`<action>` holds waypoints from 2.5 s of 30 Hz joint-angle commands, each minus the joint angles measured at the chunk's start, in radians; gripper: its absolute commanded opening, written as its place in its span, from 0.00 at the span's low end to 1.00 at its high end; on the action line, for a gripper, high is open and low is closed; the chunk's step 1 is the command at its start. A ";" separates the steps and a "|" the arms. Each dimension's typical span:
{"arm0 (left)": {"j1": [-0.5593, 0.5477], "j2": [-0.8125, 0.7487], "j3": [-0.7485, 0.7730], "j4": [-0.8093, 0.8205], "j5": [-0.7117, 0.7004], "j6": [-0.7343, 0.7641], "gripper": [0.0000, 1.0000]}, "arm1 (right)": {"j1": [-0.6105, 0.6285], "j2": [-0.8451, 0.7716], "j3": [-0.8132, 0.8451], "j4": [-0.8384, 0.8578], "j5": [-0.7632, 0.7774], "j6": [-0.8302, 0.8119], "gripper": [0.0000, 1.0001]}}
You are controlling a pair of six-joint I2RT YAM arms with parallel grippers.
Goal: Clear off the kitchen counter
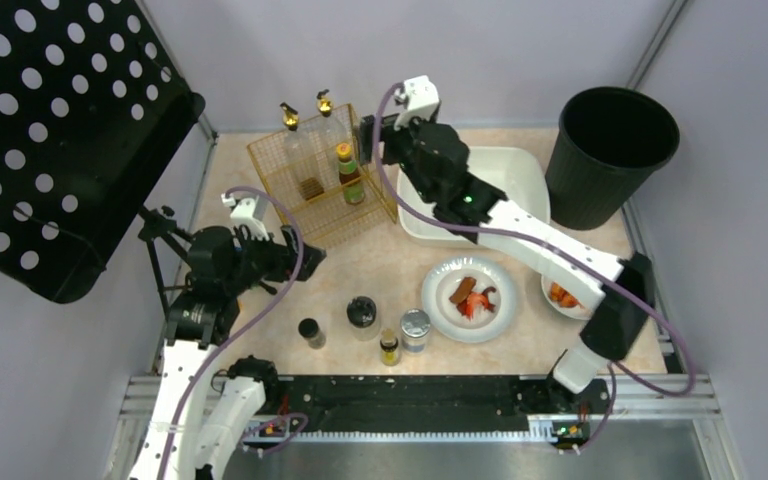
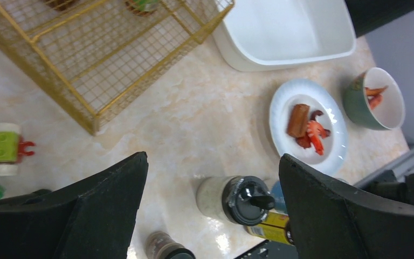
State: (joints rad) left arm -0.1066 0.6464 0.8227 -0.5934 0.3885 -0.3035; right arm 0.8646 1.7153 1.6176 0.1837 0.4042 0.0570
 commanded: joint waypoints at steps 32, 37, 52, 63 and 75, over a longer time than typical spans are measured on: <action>-0.826 0.330 0.098 -0.136 -0.703 -0.304 0.78 | 0.065 -0.798 -0.863 -0.492 -0.093 0.346 0.90; -0.837 0.337 0.121 -0.157 -0.686 -0.308 0.68 | 0.066 -0.784 -0.875 -0.481 -0.099 0.351 0.90; -0.936 0.426 0.152 -0.206 -0.713 -0.330 0.64 | 0.066 -0.793 -0.899 -0.465 -0.105 0.373 0.89; -0.977 0.462 0.177 -0.255 -0.748 -0.354 0.55 | 0.065 -0.784 -0.911 -0.449 -0.114 0.376 0.89; -0.989 0.485 0.188 -0.275 -0.775 -0.355 0.42 | 0.066 -0.788 -0.924 -0.436 -0.124 0.383 0.88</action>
State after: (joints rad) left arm -1.0885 1.1175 0.9726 -0.8661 -0.3611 -0.6529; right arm 0.9211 0.9417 0.6979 -0.2901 0.2848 0.4244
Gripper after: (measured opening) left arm 0.437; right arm 0.887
